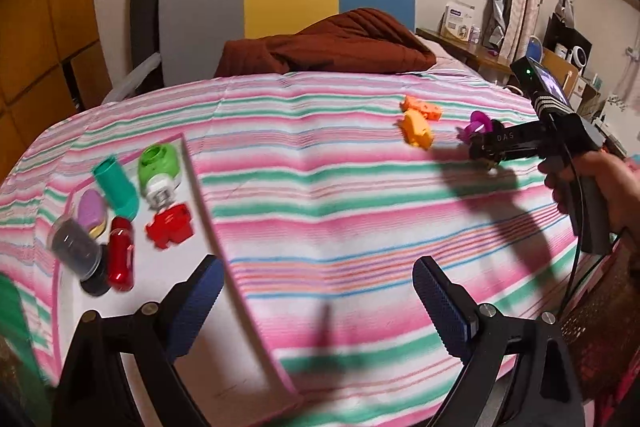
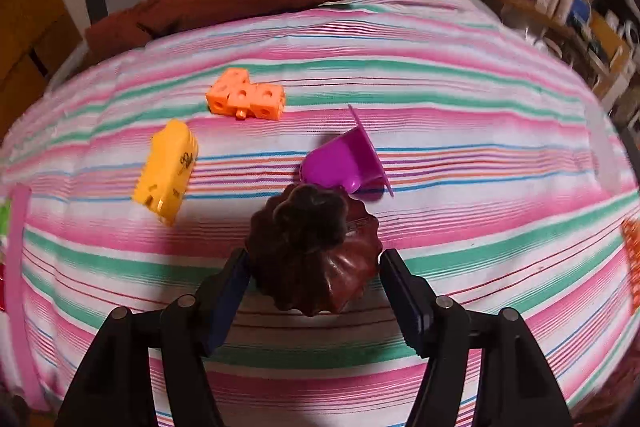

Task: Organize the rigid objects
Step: 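Grasp the brown spiky ball with the right tool and lift it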

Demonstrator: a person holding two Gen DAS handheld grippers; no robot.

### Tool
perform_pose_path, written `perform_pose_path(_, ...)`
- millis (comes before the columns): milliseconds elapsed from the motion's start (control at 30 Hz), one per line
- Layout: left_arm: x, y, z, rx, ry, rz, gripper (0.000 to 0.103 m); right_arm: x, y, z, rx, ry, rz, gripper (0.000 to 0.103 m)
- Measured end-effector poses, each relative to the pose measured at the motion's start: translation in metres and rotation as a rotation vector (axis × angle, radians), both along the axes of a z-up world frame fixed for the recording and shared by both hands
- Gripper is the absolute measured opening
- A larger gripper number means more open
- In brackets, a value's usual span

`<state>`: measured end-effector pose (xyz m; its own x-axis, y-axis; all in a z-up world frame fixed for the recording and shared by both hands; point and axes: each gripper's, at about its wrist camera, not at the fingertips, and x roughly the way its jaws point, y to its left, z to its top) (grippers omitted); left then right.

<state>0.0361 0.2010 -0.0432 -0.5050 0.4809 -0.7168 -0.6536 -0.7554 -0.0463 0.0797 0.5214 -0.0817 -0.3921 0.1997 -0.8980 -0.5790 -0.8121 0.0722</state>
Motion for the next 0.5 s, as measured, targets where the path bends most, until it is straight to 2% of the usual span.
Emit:
perform_pose_path(167, -0.009, 0.033, 0.004, -0.002, 0.009, -0.029, 0.100, 0.009, 0.007, 0.002, -0.069, 0.042, -0.029, 0.063)
perform_pose_path(300, -0.020, 0.071, 0.000, -0.025, 0.000, -0.054, 0.101, 0.019, 0.005, 0.003, -0.073, 0.019, -0.041, 0.063)
perform_pose_path(500, -0.042, 0.133, -0.012, -0.071, -0.015, -0.053, 0.101, 0.035, 0.019, 0.003, -0.107, 0.025, -0.140, 0.063)
